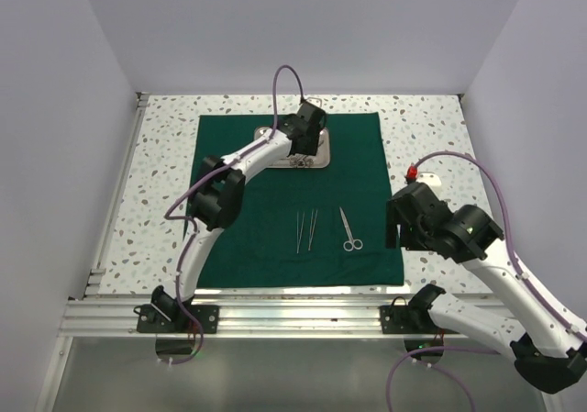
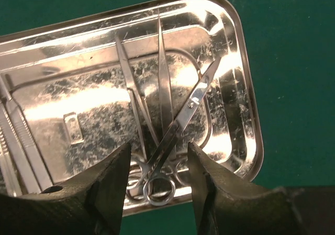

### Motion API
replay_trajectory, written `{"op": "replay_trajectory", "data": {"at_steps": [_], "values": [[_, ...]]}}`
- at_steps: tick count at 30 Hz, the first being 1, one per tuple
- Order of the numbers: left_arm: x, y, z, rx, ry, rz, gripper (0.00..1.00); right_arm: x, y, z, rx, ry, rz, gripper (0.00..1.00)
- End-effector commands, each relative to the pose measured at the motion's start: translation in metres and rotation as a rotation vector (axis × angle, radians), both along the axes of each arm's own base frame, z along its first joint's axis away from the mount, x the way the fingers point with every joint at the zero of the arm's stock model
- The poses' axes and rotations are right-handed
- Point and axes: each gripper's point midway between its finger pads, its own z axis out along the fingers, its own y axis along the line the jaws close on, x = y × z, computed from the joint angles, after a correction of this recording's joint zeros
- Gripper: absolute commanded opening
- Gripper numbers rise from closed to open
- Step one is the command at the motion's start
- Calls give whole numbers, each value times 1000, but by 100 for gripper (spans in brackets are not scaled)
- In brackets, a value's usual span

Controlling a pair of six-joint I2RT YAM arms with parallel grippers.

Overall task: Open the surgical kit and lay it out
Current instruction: Pick up the medical item from the container.

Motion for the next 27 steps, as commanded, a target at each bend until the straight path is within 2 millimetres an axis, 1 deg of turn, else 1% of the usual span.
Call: {"op": "replay_trajectory", "data": {"at_steps": [1, 3, 4, 6, 7, 9, 12, 15, 18, 19, 21, 22, 23, 24, 25, 26, 27], "values": [[28, -12, 20, -65, -72, -74, 52, 7, -5, 9, -20, -36, -31, 77], [32, -16, 19, -79, -75, -99, 52, 8, -5, 9, -32, -34, -31, 78], [33, -17, 11, -72, -69, -106, 53, 9, -6, 9, -37, -37, -33, 78], [34, -20, 7, -66, -66, -131, 53, 11, -6, 9, -46, -36, -35, 78], [33, -21, -2, -59, -51, -142, 53, 12, -5, 9, -49, -37, -32, 78], [31, -19, -11, -39, -31, -153, 53, 15, -5, 8, -58, -38, -36, 78], [25, -14, -30, -1, 8, -159, 51, 18, -4, 7, -66, -38, -36, 79], [18, -7, -44, 36, 40, -160, 47, 20, -3, 7, -71, -40, -36, 79], [10, 3, -58, 78, 78, -149, 41, 22, -2, 6, -70, -43, -37, 79], [9, 6, -63, 94, 84, -140, 35, 22, -3, 6, -71, -43, -41, 79], [4, 13, -71, 118, 107, -129, 31, 22, -3, 6, -73, -42, -41, 79], [2, 15, -72, 123, 113, -128, 26, 22, -3, 6, -72, -45, -42, 79], [0, 17, -76, 131, 123, -125, 22, 22, -3, 6, -72, -47, -44, 79], [-1, 18, -76, 134, 124, -123, 19, 22, -3, 6, -72, -47, -44, 79], [-1, 18, -76, 136, 125, -122, 11, 22, -3, 6, -72, -48, -41, 79], [-1, 19, -75, 138, 123, -118, 8, 22, -3, 6, -72, -47, -42, 79], [0, 21, -73, 145, 117, -110, 3, 22, -3, 6, -72, -47, -42, 79]]}}
